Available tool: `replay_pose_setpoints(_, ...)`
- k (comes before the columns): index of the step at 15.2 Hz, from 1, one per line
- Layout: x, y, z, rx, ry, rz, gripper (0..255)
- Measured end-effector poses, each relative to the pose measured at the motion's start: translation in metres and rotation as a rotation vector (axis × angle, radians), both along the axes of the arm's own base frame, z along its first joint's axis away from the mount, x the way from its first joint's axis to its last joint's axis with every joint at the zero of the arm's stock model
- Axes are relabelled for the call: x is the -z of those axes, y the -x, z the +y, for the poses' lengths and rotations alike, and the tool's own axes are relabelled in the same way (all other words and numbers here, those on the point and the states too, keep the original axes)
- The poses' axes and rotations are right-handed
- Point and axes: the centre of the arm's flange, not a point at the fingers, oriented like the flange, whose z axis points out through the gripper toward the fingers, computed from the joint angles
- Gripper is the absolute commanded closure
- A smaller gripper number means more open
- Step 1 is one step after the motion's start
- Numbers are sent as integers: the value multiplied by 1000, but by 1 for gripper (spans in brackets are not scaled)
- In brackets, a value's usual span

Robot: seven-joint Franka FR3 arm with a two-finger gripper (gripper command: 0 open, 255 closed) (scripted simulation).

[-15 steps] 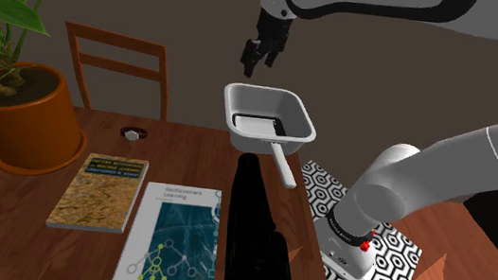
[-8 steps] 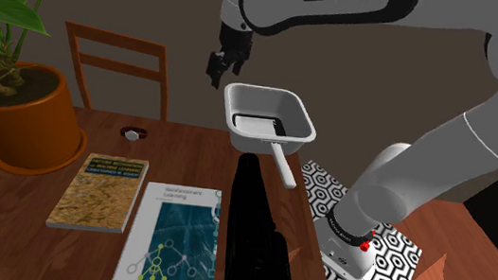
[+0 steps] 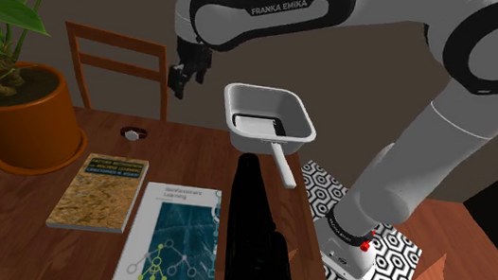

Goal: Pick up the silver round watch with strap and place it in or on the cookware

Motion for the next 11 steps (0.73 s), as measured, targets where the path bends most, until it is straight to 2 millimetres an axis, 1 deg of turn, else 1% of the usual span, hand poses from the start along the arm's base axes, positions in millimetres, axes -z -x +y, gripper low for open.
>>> replay_pose_setpoints(4,25,-25,41,-61,2,6,0)
replay_pose_setpoints(5,30,-31,48,-76,3,7,0)
replay_pose_setpoints(7,44,-35,69,-107,4,10,0)
replay_pose_setpoints(11,69,-54,112,-169,6,15,0)
